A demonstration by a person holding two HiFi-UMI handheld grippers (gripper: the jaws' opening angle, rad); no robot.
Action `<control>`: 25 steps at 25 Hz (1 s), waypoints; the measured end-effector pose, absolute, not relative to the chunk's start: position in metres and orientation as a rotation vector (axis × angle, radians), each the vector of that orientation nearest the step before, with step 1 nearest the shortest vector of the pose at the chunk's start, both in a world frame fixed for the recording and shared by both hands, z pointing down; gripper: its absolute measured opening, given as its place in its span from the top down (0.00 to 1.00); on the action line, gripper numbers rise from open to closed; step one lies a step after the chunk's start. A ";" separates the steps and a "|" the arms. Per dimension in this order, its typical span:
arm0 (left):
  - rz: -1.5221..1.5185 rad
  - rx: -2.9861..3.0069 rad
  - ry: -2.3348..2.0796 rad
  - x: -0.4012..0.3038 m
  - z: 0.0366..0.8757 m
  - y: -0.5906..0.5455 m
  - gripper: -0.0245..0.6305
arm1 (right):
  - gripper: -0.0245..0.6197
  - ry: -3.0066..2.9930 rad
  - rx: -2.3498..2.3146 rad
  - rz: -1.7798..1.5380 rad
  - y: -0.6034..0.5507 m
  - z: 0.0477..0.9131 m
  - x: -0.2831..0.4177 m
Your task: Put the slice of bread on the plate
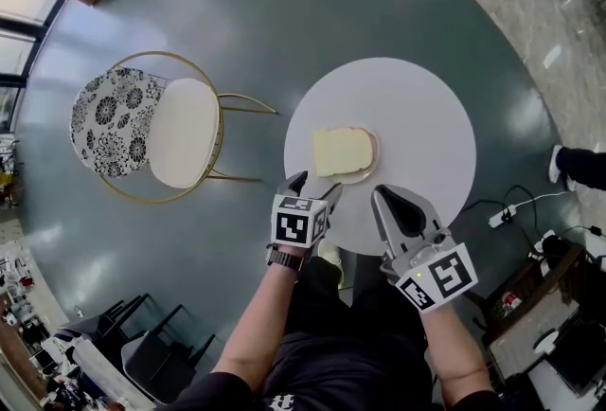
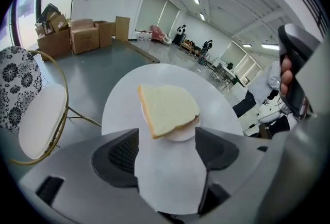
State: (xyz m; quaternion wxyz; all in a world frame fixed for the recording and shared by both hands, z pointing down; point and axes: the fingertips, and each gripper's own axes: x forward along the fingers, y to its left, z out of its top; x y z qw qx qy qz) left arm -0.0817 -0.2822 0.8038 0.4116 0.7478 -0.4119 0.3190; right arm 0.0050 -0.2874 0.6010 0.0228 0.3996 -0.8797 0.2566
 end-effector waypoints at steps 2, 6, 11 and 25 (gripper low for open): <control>0.791 1.887 -1.055 -0.083 0.790 -0.280 0.46 | 0.95 -2.722 1.235 0.789 -0.286 0.596 0.003; 0.723 1.955 -1.075 -0.076 0.747 -0.279 0.46 | 0.95 -2.698 1.249 0.788 -0.285 0.581 0.002; 0.609 2.066 -1.134 -0.073 0.677 -0.282 0.54 | 0.95 -2.705 1.275 0.789 -0.281 0.547 0.000; 0.311 2.357 -1.283 -0.093 0.485 -0.258 0.95 | 0.95 -2.784 1.230 0.662 -0.247 0.447 -0.030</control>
